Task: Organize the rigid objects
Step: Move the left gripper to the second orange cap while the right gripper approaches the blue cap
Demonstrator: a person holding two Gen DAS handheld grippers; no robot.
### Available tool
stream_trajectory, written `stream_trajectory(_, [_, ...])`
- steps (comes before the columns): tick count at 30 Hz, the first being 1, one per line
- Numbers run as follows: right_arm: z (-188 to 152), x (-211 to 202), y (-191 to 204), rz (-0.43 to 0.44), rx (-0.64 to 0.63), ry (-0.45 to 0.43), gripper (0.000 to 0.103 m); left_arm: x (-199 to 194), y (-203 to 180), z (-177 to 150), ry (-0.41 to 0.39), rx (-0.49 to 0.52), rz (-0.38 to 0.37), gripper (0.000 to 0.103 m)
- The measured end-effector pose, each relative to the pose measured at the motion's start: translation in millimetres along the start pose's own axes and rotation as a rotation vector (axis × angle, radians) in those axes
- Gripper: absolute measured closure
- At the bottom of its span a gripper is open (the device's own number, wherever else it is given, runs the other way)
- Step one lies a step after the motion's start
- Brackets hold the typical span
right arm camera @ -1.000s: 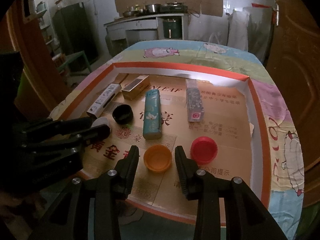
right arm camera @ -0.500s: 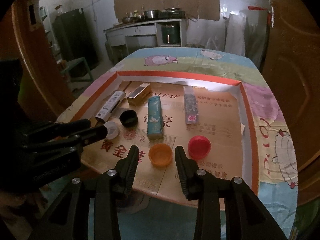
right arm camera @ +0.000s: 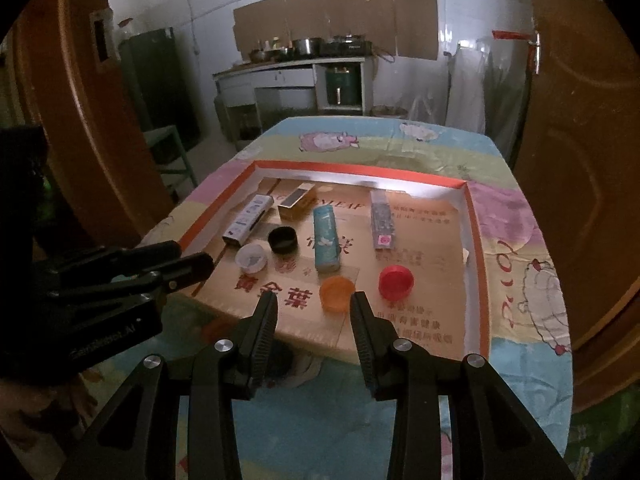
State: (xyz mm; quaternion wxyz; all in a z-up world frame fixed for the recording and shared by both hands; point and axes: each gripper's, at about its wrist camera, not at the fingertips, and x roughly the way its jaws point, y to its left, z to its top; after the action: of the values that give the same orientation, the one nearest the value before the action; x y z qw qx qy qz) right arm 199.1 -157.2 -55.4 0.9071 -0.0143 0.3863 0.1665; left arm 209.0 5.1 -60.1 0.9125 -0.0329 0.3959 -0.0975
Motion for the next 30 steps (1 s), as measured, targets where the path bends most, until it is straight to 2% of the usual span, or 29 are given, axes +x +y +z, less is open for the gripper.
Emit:
stream_trajectory(14, [-27.9, -40.1, 21.4, 0.012, -0.003, -0.023, 0.064, -40.3, 7.1, -28.0, -0.032, -0.021, 0.003, 0.064])
stream_trajectory(16, [-33.3, -38.4, 21.7, 0.023, 0.003, -0.015, 0.060, -41.5, 8.6, -34.3, -0.030, -0.025, -0.003, 0.064])
stream_trajectory(17, [-38.1, -35.5, 23.0, 0.029, 0.007, -0.003, 0.055, -40.4, 9.0, -37.5, -0.026, -0.026, -0.004, 0.064])
stream_trajectory(24, [-57.6, 0.1, 30.1, 0.030, 0.002, 0.041, 0.055, -33.0, 13.1, -55.5, 0.013, -0.033, -0.010, 0.064])
stream_trajectory(30, [-54.6, 37.0, 29.2, 0.012, 0.009, 0.088, 0.055, -27.5, 15.7, -61.5, 0.024, -0.031, -0.017, 0.064])
